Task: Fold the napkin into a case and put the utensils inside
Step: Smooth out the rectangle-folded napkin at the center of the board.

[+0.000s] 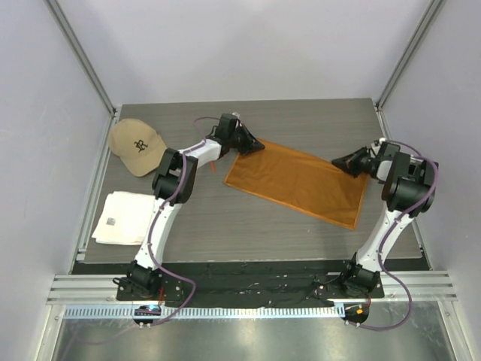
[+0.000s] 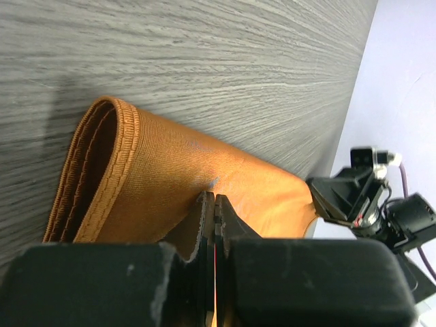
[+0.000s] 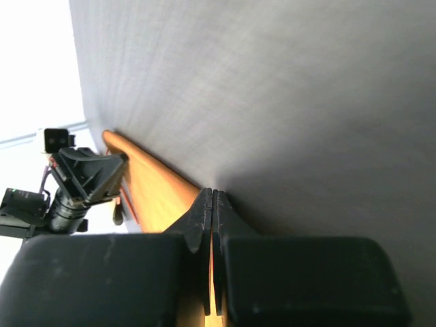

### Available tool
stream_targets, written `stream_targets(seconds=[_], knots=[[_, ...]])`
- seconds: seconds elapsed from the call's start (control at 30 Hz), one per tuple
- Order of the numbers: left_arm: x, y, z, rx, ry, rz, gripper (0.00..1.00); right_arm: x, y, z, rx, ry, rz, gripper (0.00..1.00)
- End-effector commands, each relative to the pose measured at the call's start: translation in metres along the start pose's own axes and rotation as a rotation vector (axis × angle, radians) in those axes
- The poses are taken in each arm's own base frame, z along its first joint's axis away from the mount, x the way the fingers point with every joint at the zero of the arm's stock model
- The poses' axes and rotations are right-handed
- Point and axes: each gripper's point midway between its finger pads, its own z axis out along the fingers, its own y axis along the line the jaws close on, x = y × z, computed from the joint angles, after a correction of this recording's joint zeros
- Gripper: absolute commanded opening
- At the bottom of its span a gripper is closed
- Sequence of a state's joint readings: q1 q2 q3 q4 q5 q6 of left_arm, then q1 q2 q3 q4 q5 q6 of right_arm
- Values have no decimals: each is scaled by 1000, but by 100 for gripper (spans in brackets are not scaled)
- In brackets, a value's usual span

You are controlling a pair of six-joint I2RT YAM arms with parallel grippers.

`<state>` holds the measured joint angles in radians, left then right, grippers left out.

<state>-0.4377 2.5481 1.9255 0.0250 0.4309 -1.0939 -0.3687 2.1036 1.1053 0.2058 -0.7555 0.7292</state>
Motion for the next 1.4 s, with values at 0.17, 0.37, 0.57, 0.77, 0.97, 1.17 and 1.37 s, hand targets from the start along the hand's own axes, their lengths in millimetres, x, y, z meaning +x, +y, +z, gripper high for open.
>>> stream_targets(seconds=[0.17, 0.37, 0.57, 0.77, 0.97, 1.17, 1.37], knots=[[9, 36, -3, -165, 60, 26, 0, -26, -55, -77, 224, -120, -11, 1], [15, -31, -20, -45, 92, 23, 0, -49, 24, -97, 140, -153, -46, 2], [72, -70, -9, 47, 177, 17, 0, 18, 47, -56, 2, -56, -24, 1], [93, -41, -5, 6, 197, 7, 0, 42, 29, -39, -33, -32, -20, 1], [76, 17, -9, -108, 164, -67, 0, 34, -1, -46, -15, -35, 21, 1], [44, 42, -16, -172, 106, -67, 0, 29, -49, -61, 60, -40, 40, 1], [31, 53, -15, -180, 96, -74, 0, -5, -79, -56, 96, -94, 51, 1]])
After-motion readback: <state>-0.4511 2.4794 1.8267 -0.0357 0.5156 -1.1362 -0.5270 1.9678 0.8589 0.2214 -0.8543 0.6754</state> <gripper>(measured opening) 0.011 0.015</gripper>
